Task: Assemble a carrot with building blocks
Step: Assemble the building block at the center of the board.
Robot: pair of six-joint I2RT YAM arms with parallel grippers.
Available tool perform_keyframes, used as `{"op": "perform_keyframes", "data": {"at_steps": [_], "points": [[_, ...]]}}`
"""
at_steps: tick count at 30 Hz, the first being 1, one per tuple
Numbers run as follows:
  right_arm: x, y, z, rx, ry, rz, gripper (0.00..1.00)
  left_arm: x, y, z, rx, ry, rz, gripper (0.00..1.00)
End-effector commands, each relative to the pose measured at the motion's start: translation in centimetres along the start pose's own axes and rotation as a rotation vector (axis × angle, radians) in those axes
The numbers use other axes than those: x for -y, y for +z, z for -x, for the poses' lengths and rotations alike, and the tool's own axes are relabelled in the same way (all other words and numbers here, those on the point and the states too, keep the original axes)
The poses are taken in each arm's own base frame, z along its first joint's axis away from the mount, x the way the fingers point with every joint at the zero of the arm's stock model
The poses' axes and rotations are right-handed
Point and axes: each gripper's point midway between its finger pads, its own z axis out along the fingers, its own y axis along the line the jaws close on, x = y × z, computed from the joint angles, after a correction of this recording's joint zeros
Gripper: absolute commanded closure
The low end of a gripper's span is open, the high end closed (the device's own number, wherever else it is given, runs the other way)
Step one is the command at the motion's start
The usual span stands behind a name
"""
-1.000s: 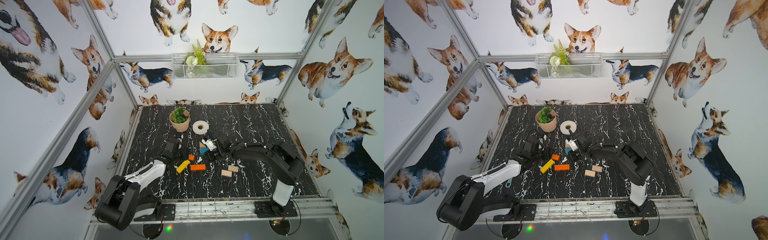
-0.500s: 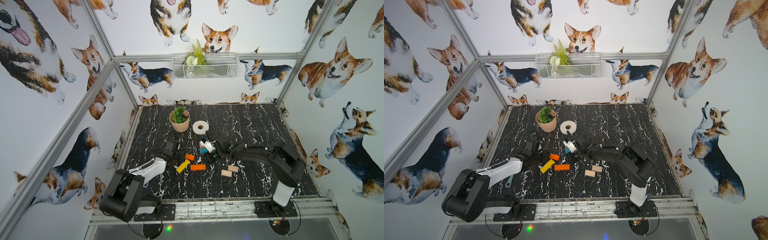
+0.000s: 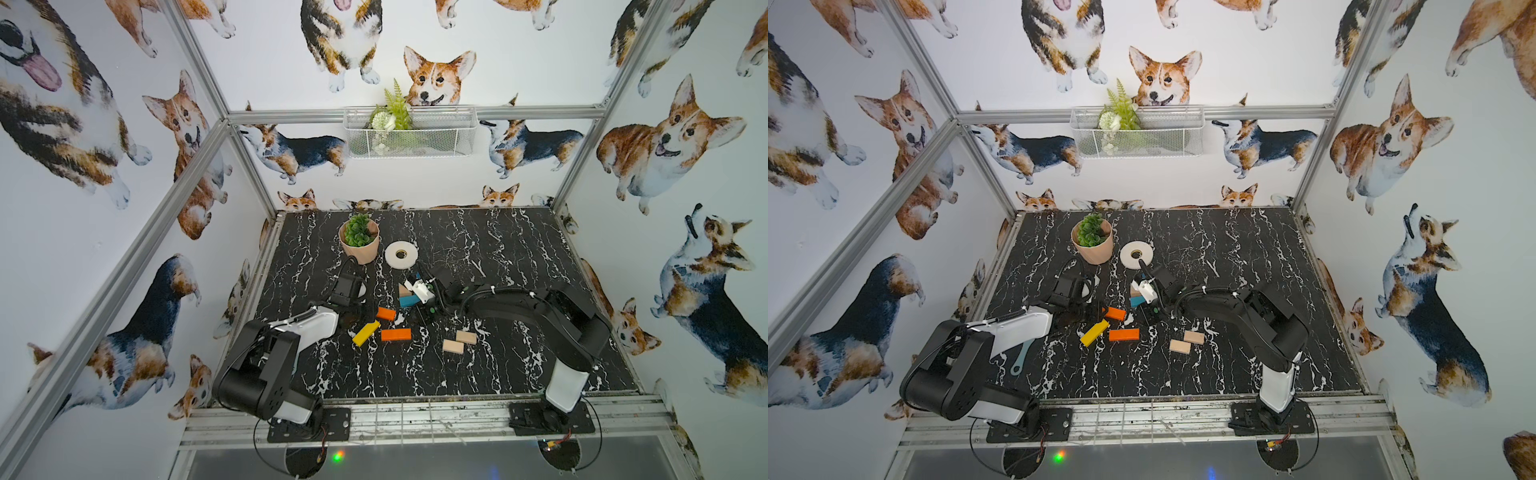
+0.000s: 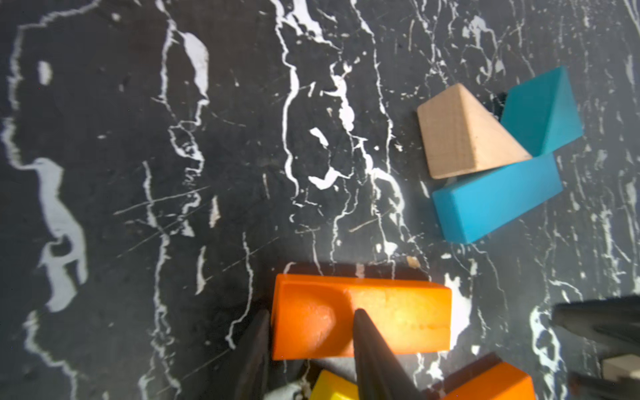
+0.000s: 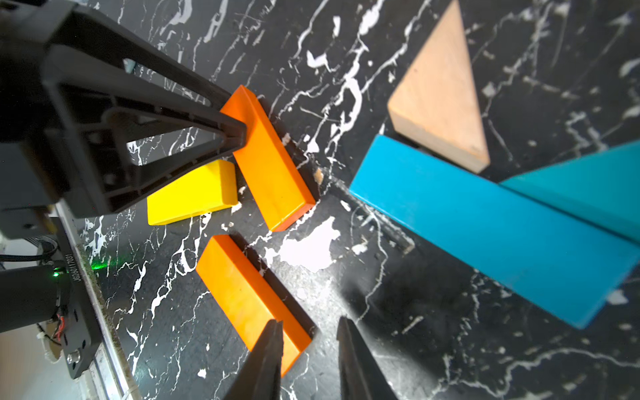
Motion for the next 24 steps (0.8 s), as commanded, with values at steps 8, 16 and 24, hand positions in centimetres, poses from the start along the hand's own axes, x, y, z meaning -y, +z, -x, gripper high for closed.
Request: {"op": "perform_keyframes", "data": {"at_steps": [8,16,24], "points": [[0.9,0.3,-0.4,-0.026,0.064,0.024,0.69,2.2,0.6,-0.9,-0.049,0.008,-0.101,0.62],[1.1,0.5,-0.6,-0.035,0.080,0.029,0.73,3.6,0.8,-1.2,-0.055,0.017,-0.139,0.63],[0.8,0.4,-1.7,-0.079,0.128,0.049,0.78,4.6,1.2,-1.4,-0.066,0.047,-0.140,0.64]]}}
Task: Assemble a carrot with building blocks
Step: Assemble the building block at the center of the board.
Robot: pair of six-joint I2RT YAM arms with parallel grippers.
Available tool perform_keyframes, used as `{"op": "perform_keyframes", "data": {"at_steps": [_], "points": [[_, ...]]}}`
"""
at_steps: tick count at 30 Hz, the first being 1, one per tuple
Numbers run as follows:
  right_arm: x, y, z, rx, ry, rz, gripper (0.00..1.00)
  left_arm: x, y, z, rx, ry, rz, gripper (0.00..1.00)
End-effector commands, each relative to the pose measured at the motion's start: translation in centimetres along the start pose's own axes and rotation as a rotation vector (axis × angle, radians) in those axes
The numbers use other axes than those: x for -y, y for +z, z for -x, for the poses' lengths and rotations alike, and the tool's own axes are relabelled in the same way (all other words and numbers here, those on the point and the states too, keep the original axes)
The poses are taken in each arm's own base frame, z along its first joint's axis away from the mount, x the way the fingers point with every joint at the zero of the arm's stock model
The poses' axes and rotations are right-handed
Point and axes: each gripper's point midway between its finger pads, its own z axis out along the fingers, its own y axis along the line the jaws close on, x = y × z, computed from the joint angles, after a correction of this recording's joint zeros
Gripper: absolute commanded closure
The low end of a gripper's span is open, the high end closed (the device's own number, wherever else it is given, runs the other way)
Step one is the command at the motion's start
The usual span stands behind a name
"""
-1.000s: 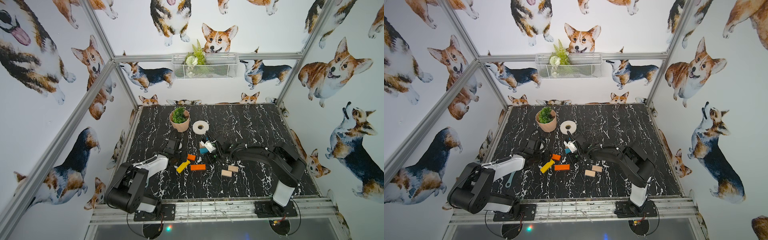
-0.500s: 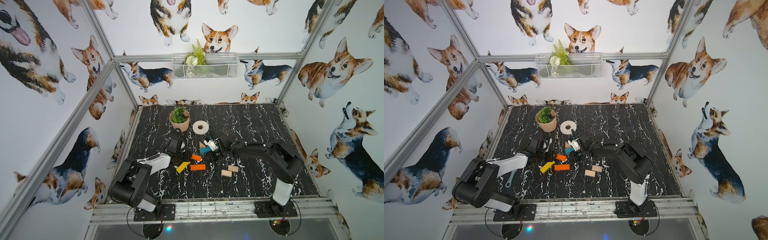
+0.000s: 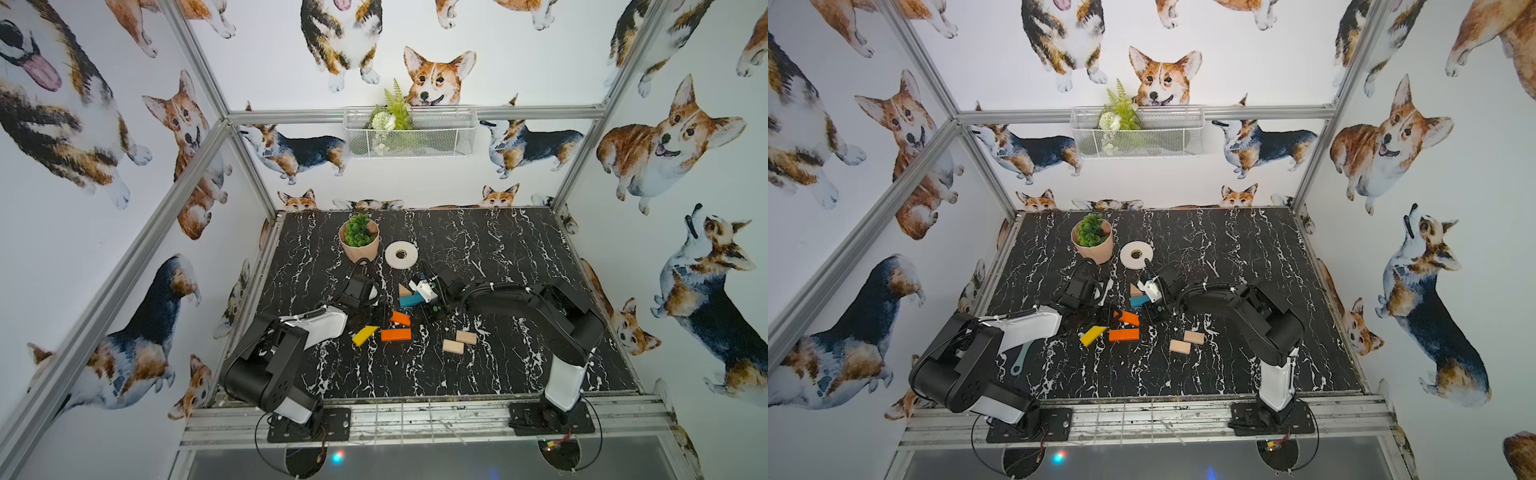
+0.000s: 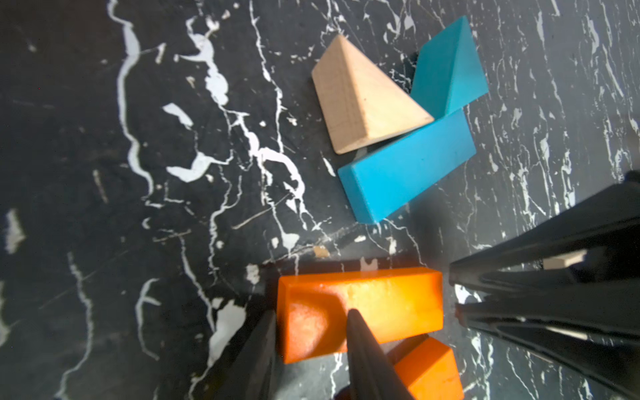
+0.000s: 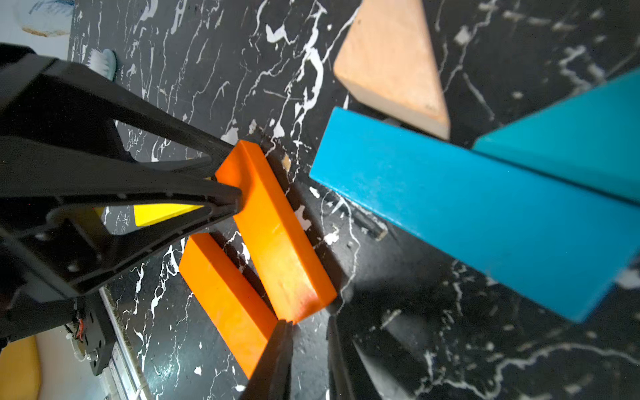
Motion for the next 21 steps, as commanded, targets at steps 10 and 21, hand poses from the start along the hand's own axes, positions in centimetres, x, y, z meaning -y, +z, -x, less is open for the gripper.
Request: {"op": "perform_keyframes", "data": {"at_steps": [10,21], "points": [[-0.1,0.7,-2.0,-0.109,0.078,0.029,0.82,0.4,0.2,0.0,-0.004,0.011,-0.001,0.65],[1.7,0.0,-1.1,-0.059,0.084,-0.035,0.82,3.1,0.6,-0.1,-0.010,0.086,-0.055,0.66]]}}
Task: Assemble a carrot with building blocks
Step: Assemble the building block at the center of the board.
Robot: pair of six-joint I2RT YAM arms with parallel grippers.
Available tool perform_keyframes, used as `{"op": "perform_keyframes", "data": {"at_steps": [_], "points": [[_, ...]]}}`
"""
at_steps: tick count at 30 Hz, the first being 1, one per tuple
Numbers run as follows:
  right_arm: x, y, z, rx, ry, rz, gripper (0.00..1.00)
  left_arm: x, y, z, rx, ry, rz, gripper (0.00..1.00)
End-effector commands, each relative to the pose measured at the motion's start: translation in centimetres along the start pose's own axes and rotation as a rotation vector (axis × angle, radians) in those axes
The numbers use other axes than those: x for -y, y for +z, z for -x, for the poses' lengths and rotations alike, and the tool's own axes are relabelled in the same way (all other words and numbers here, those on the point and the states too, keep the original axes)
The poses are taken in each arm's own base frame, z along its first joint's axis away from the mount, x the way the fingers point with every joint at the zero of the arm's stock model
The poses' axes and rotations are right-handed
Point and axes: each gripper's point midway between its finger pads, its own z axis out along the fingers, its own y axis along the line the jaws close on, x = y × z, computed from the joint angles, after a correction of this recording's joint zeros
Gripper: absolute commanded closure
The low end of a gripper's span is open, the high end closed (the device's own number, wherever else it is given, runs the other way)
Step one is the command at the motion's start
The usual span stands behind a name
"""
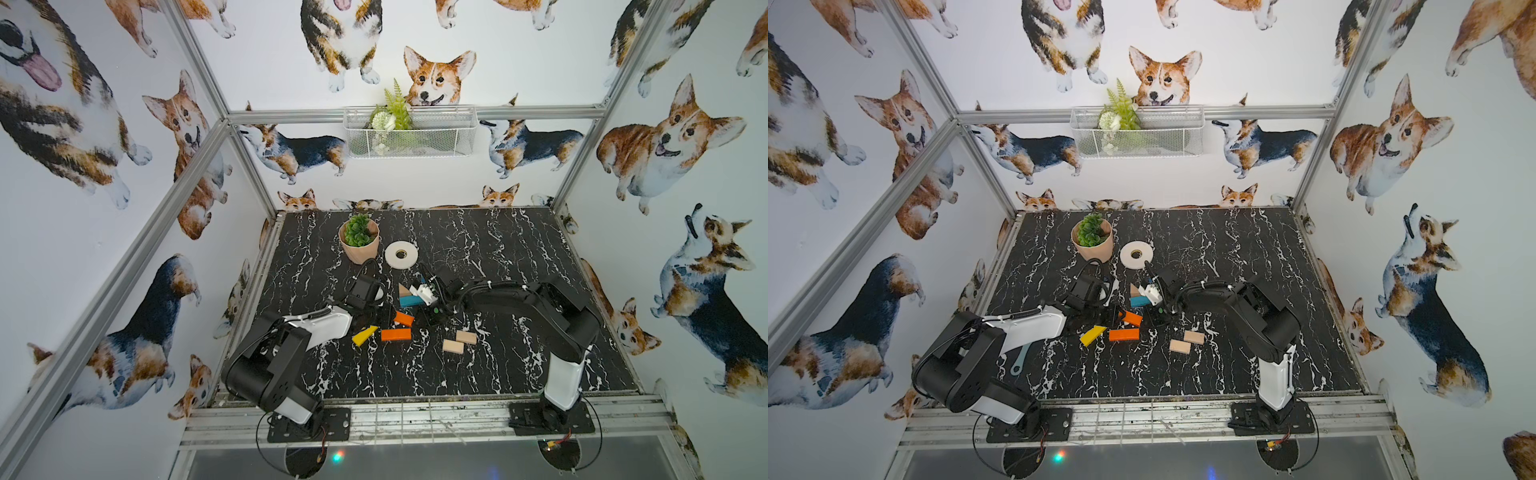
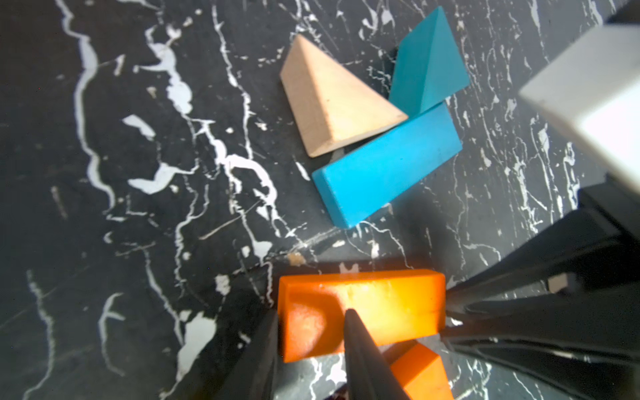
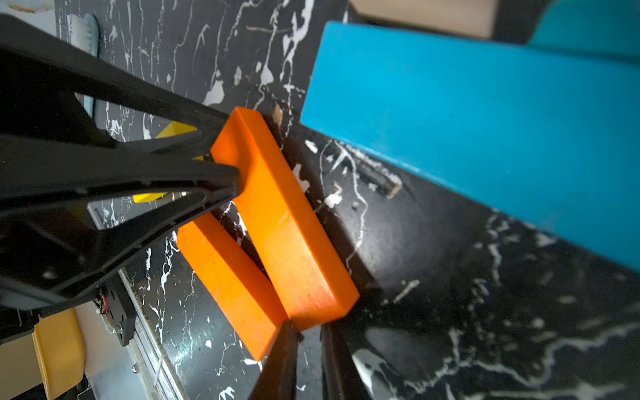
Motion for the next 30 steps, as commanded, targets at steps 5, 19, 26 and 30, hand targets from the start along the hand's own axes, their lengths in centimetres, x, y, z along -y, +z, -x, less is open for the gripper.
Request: {"op": "perform_keyframes", "data": {"at_steps": [5,19,26,30], "points": [[2.1,-0.5,1.1,0.058,0.015,-0.075,0.82,2.5,0.5,-0.1,-0.017,0.055,-0.089,0.66],[3.1,-0.9,1.9,0.092,-0.014,-0.140,0.84,3.0,1.7,-0.3,-0.033,0.053,-0.118,0.67],[3.7,-1.0,2.3,0.103,-0.028,-0.179,0.84,3.2,1.7,-0.3,-0.034,0.054,-0.123,0.67],[4.0,-1.2,2.5,0.113,-0.035,-0.198,0.84,3.3,1.8,-0.3,-0.033,0.053,-0.131,0.67]]}}
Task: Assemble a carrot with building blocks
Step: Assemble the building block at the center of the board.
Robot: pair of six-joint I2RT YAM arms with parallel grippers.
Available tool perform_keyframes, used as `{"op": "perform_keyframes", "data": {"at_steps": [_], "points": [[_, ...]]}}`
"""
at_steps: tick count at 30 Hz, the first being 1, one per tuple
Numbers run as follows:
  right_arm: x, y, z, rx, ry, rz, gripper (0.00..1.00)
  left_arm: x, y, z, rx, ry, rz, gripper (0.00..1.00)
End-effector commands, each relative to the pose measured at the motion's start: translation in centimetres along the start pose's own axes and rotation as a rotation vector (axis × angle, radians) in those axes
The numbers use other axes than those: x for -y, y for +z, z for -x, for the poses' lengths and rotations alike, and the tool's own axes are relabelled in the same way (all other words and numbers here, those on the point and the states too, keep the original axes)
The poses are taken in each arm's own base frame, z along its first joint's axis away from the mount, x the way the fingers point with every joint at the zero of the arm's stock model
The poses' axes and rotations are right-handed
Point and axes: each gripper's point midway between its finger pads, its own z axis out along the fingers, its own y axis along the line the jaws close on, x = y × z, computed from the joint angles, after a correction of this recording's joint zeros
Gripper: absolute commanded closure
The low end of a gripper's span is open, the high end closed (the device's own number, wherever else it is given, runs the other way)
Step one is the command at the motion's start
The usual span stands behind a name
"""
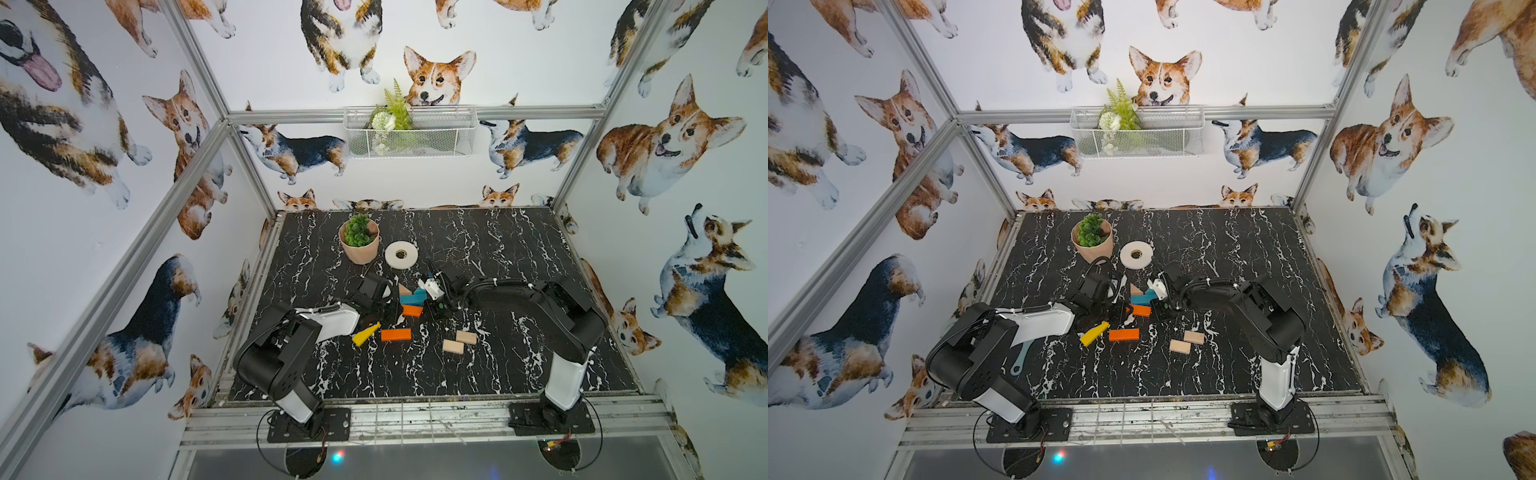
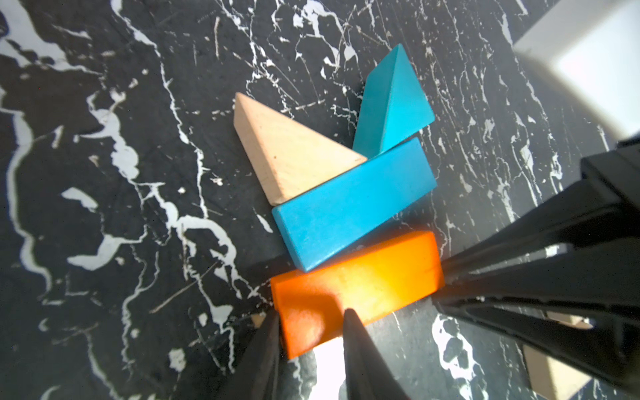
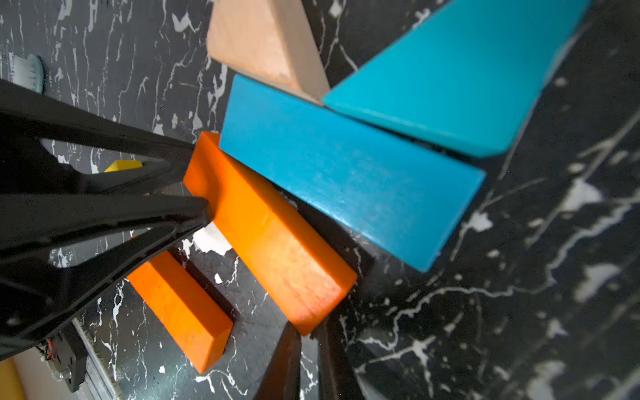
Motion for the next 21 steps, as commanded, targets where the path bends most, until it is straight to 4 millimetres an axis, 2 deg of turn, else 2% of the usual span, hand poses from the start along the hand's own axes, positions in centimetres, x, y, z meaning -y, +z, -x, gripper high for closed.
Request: {"op": "perform_keyframes", "data": {"at_steps": [1,21], "points": [[1.16,0.14,1.08,0.050,-0.033,-0.072,0.84,2.07,0.11,-1.60,-0.071,0.004,-0.108,0.67],[1.02,-0.19,1.05,0.053,-0.035,-0.069,0.85,2.33,0.11,-1.43,-0.064,0.003,-0.121,0.67]]}}
